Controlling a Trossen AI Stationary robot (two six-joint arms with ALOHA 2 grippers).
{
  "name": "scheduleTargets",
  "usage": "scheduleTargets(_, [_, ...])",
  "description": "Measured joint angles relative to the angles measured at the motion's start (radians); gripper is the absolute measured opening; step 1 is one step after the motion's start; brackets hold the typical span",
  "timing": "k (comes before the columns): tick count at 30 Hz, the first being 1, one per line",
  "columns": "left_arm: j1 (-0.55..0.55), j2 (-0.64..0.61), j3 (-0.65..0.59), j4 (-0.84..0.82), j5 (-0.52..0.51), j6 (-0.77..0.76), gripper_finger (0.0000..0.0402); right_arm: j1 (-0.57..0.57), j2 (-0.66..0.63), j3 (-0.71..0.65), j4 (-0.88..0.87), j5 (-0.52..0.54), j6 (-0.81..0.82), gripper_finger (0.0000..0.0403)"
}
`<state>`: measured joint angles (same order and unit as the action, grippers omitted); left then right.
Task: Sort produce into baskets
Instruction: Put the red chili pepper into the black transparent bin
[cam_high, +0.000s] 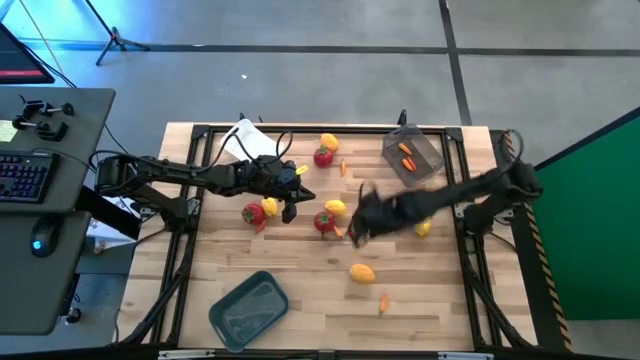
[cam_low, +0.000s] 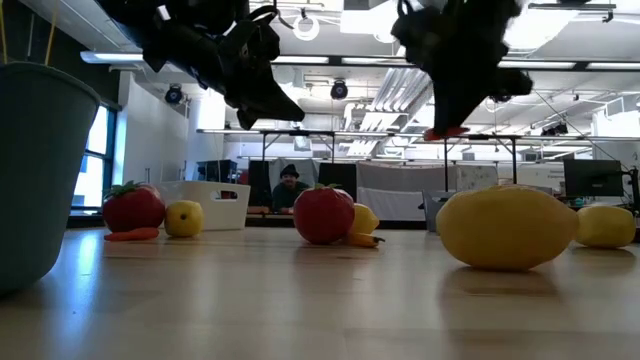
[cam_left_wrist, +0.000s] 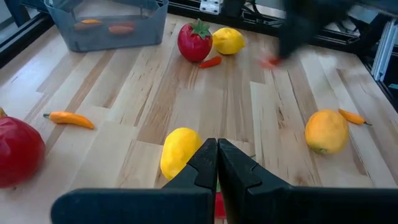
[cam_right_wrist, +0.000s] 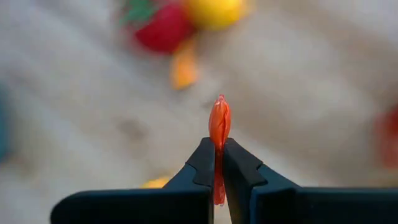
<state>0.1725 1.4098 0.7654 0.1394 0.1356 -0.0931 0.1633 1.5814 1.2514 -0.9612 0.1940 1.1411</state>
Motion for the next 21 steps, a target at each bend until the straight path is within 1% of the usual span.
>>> scheduleTargets(3, [0.0,0.0,0.0,0.0,0.0,-0.011,0.0,-0.166,-0.045,0.0,-0.097,-0.004,-0.194,0.0003])
scheduleTargets(5, [0.003,0.0,0.0,0.0,-0.001,-0.026,0.0,-0.292,-0.069,-0.008,-0.119,-0.003,-0.339,0.0002])
scheduleTargets(7, [0.007,0.0,0.0,0.0,-0.02,-0.048,0.0,-0.423,-0.086,-0.021,-0.123,-0.008,-0.488,0.0002])
scheduleTargets(10, [0.021,0.0,0.0,0.0,-0.079,-0.099,0.0,-0.616,-0.097,-0.044,-0.116,-0.031,-0.694,0.0001])
scheduleTargets(13, [0.04,0.0,0.0,0.0,-0.123,-0.158,0.0,-0.782,-0.097,-0.088,-0.088,-0.052,-0.858,0.0001])
scheduleTargets(17, [0.059,0.0,0.0,0.0,-0.155,-0.214,0.0,-0.95,-0.097,-0.195,0.035,-0.112,-1.0,0.0001])
scheduleTargets(21, [0.069,0.0,0.0,-0.001,-0.174,-0.261,0.0,-1.052,-0.097,-0.297,0.15,-0.142,-1.056,0.0001])
